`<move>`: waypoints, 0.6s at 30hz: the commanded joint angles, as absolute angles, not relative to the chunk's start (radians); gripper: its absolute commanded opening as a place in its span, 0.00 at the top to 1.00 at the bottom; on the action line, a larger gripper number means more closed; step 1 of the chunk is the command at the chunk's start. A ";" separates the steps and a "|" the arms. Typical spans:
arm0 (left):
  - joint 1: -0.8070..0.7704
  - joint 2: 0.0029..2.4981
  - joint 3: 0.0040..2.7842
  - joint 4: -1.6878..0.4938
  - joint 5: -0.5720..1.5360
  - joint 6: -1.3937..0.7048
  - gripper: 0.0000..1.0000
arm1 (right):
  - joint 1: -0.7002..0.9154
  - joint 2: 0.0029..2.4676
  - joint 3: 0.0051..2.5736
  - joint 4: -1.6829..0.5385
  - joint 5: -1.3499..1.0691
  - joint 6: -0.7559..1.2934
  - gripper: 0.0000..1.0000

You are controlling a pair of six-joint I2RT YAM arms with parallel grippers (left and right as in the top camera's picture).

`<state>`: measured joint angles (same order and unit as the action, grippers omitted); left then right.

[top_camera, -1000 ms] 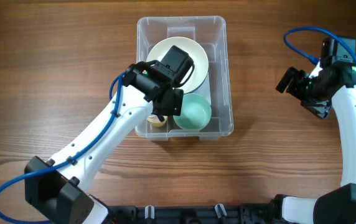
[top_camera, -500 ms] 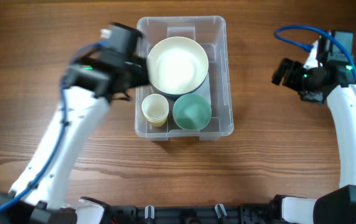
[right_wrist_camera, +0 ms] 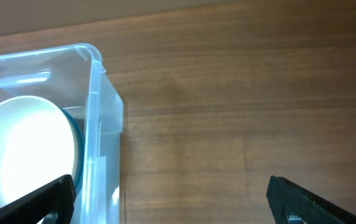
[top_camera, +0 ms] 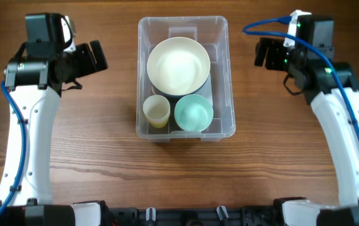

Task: Pack container

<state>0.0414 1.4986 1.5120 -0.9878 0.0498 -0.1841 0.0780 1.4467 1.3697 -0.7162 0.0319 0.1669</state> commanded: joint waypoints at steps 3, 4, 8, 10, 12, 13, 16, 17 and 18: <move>0.048 1.228 1.404 -1.015 0.080 -0.163 0.00 | 0.079 1.141 1.323 -0.809 0.083 0.282 0.00; 0.048 1.146 1.351 -1.011 0.089 -0.161 0.00 | 0.078 1.082 1.289 -0.822 0.083 0.291 0.00; 0.048 0.742 1.096 -0.947 0.108 -0.149 0.00 | 0.080 0.789 1.070 -0.817 0.090 0.287 0.00; 0.048 0.541 0.982 -0.931 0.104 -0.134 0.00 | 0.080 0.630 0.953 -0.816 0.097 0.269 0.00; 0.048 0.439 0.923 -0.939 0.095 -0.138 0.00 | 0.080 0.516 0.875 -0.817 0.097 0.269 0.00; 0.048 0.419 0.909 -0.939 0.096 -0.138 0.00 | 0.080 0.486 0.865 -0.821 0.097 0.265 0.00; 0.048 0.415 0.908 -0.939 0.096 -0.138 0.00 | 0.080 0.472 0.865 -0.831 0.110 0.262 0.00; 0.048 0.415 0.908 -0.939 0.096 -0.138 0.00 | 0.080 0.472 0.865 -0.835 0.109 0.262 0.00; 0.048 0.415 0.908 -0.939 0.096 -0.138 0.00 | 0.080 0.472 0.865 -0.835 0.109 0.262 0.00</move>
